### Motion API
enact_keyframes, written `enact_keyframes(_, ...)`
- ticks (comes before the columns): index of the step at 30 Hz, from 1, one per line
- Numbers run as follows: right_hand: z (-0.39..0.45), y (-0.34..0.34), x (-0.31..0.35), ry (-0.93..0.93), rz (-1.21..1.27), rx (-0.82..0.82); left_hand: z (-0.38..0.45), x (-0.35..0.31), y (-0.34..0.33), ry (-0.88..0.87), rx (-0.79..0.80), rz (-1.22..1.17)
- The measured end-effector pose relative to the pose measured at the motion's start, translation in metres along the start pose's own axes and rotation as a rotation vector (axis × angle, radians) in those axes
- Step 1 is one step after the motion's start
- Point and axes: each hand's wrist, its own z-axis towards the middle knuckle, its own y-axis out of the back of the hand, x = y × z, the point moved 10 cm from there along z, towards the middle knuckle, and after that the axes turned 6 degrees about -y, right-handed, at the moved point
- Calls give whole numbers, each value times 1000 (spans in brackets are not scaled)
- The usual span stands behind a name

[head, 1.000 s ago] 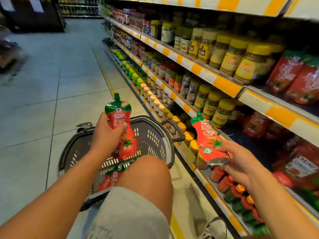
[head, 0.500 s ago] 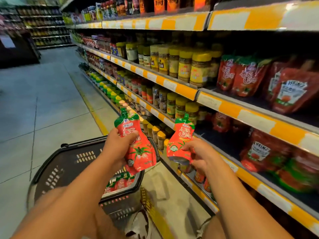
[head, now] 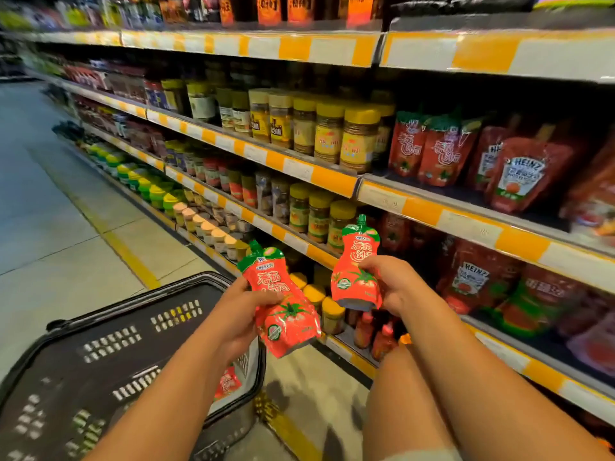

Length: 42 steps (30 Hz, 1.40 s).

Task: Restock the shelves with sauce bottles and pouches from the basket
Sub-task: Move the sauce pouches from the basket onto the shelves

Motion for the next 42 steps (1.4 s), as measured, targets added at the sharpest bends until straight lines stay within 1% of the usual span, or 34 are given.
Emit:
enact_keyframes(3, 4, 28, 14, 88, -29, -97, 12, -7, -8, -14, 30, 20)
enact_keyframes(10, 3, 79, 23, 240, -36, -312, 31, -22, -15, -63, -41, 127)
enact_keyframes(13, 7, 96, 22, 284, -69, -405, 47, -14, -40, -75, -31, 152)
enact_keyframes(16, 18, 109, 28, 335, -100, -446, 63, 1, -75, -31, -12, 134)
enact_keyframes(19, 30, 117, 41, 420, -141, -496, 80, 14, -110, 6, 36, 168)
enact_keyframes(24, 53, 135, 53, 532, -217, -629, 114, 26, -155, -46, 125, 217)
enact_keyframes(26, 58, 137, 57, 597, -250, -646, 129, 29, -168, -88, 144, 226)
enact_keyframes(29, 56, 138, 61, 706, -243, -681, 149, 34, -185, -136, 174, 257)
enact_keyframes(30, 57, 139, 61, 718, -238, -690, 154, 37, -189, -143, 183, 266)
enact_keyframes(33, 69, 143, 57, 690, -188, -697, 168, 42, -203, -177, 196, 284)
enact_keyframes(37, 76, 144, 53, 707, -150, -734, 182, 41, -220, -268, 207, 331)
enact_keyframes(42, 86, 147, 47, 724, -89, -734, 192, 44, -234, -297, 265, 334)
